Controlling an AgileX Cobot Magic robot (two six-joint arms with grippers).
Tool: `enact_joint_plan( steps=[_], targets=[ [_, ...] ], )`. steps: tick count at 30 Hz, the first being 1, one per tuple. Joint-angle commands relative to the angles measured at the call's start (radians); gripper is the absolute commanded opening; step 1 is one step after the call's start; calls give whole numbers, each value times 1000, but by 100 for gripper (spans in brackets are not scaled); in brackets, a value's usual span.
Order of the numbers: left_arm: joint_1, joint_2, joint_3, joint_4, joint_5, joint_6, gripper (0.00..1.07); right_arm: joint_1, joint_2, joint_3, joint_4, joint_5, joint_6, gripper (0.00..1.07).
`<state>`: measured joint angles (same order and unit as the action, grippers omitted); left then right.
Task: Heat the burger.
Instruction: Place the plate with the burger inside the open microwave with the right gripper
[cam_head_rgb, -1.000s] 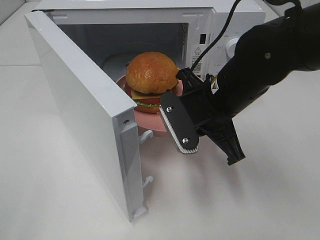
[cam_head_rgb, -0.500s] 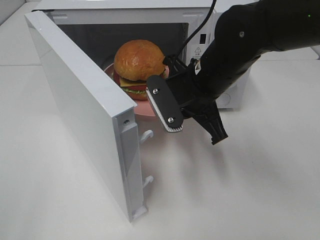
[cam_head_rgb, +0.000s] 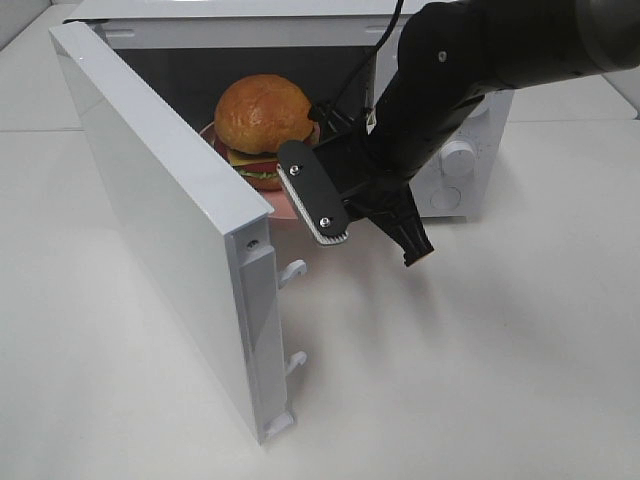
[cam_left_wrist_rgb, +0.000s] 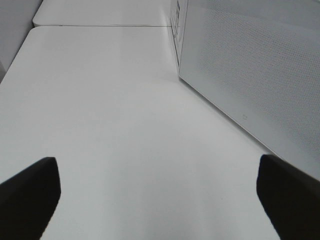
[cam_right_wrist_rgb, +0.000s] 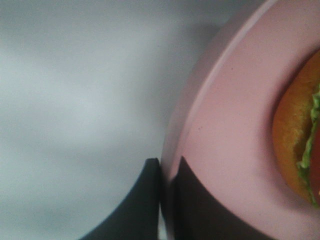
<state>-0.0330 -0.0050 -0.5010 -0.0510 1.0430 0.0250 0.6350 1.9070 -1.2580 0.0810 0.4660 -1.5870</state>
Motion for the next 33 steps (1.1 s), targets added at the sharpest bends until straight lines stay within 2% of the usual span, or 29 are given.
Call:
enact_joint_plan(
  steps=[1,9,17,22,33],
  targets=[
    [0,-16,2,-7,-8,2,100,-5,6,-43,5,-26,-14,0],
    [0,-16,2,-7,-8,2,100,-5,41,-108,2,-8,-15,0],
    [0,-16,2,-7,-8,2,100,-4,96,-215,2,39,-15,0],
    [0,-16,2,-7,-8,2,100,-4,110,-239,2,45,-15,0],
    [0,-16,2,-7,-8,2,100,-4,213,-400,1,122,-2,0]
  ],
)
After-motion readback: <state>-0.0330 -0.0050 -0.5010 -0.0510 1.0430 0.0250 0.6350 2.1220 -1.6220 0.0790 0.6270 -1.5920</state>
